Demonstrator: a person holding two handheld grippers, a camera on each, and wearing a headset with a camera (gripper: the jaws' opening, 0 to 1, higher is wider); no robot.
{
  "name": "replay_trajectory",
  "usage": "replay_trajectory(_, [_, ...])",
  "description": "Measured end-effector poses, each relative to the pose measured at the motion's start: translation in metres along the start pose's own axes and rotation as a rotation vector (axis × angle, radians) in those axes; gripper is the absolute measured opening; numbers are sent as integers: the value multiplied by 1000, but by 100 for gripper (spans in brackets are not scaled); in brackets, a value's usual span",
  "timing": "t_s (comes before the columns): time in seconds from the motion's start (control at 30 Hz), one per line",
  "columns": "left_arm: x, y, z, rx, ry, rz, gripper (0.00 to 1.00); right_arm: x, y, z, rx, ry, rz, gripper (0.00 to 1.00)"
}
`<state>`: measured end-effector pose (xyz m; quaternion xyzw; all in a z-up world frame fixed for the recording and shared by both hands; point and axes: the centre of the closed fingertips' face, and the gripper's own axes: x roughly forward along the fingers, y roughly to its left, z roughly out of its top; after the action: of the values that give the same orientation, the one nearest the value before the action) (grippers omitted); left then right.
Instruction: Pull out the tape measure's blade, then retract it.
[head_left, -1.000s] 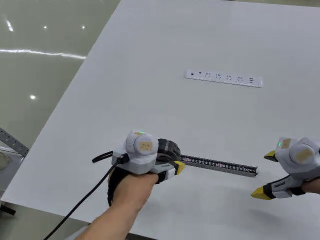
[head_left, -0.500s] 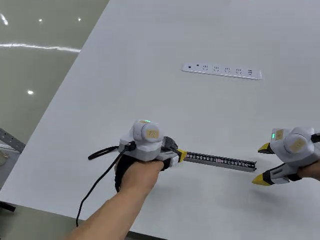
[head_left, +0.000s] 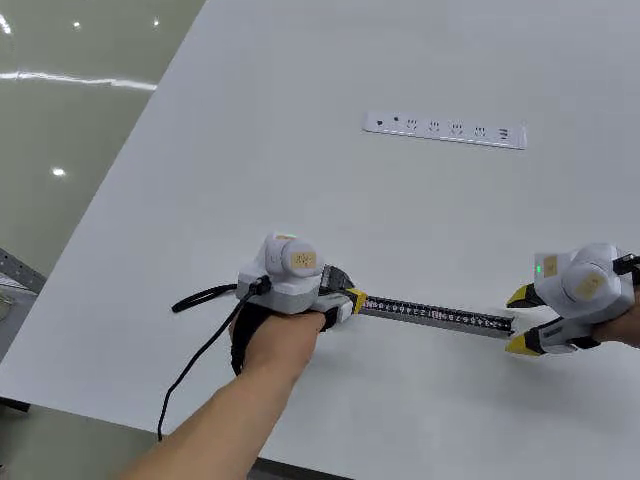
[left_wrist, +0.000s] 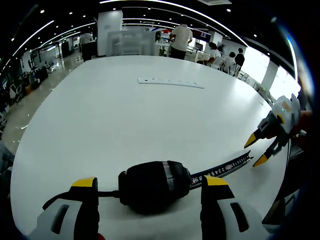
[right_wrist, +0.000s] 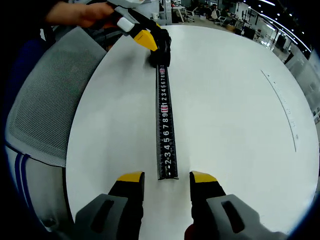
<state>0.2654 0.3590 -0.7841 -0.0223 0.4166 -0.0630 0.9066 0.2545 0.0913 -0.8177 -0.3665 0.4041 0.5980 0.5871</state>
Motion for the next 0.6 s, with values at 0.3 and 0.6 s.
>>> replay_trajectory(0.3, [7,2,-2,-10,1,5,78,2,2,0,-31,3,16,24])
replay_trajectory(0.6, [13,2,-2,-16,-5,2,76,3,-1,0,-31,8,9,18])
